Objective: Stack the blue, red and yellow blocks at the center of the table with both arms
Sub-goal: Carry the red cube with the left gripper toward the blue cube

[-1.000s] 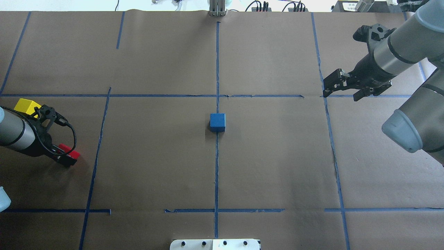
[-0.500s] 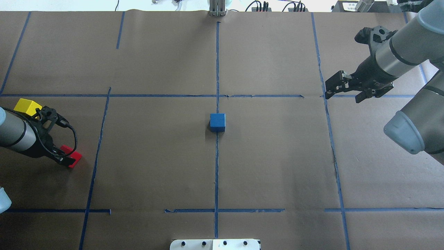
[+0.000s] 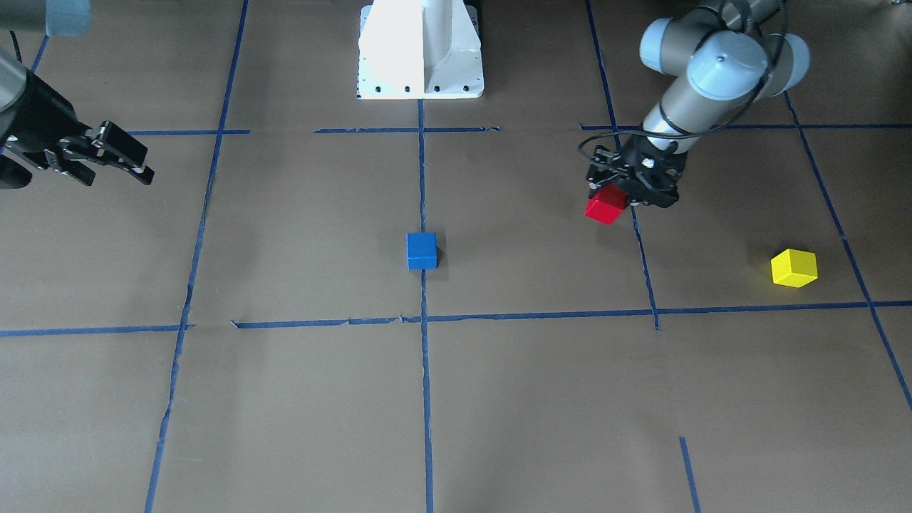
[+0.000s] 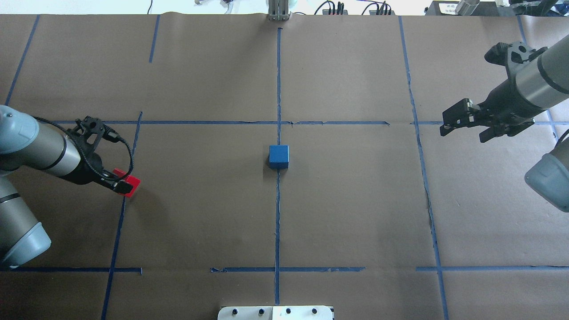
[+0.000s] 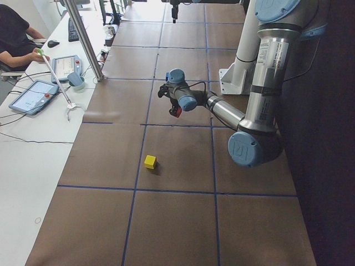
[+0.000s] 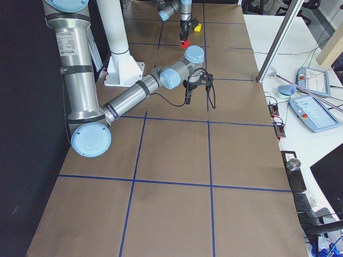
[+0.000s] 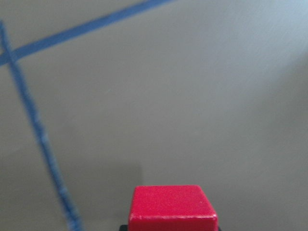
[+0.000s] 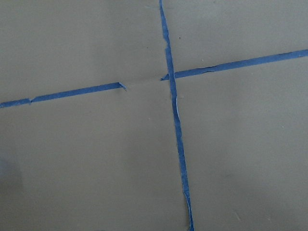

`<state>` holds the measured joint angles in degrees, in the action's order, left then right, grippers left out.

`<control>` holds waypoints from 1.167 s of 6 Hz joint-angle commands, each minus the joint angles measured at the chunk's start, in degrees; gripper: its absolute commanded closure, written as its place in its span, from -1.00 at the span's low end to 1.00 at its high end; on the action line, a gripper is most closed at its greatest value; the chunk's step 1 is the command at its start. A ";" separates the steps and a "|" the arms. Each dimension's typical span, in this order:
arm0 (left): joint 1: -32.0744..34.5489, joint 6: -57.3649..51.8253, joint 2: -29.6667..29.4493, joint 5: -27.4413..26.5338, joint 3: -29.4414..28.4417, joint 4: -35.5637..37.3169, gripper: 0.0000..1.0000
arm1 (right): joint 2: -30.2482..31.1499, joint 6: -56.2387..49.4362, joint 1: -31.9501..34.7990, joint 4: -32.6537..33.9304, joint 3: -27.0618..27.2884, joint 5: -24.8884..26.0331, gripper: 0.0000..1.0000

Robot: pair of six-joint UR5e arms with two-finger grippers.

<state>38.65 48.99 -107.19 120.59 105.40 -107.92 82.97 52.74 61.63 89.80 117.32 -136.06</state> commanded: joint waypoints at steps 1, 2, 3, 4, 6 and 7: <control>-6.11 11.63 -13.68 -6.63 -1.76 9.97 1.00 | 0.96 0.00 2.70 -0.06 -0.42 -0.79 -1.00; -6.83 11.05 -20.71 -7.64 -5.69 15.15 0.99 | 1.66 0.00 2.80 -0.15 -0.34 -0.79 -1.00; -6.93 11.30 -26.61 -7.65 -11.12 17.72 0.97 | 1.75 0.00 2.80 -0.15 -0.34 -0.70 -1.00; -6.93 12.18 -31.28 -7.66 -14.92 20.79 0.93 | 1.93 0.00 2.80 -0.15 -0.25 -0.70 -1.00; -9.10 17.97 -33.87 -14.02 -18.46 21.18 0.93 | 2.02 0.00 2.80 -0.15 -0.07 -0.70 -1.00; -9.21 19.99 -35.18 -14.33 -20.30 21.09 0.98 | 2.02 0.26 2.71 -0.15 -0.16 -0.44 -1.00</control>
<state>30.01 66.95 -141.13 107.73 86.78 -86.86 84.97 52.82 64.40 89.65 117.18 -136.67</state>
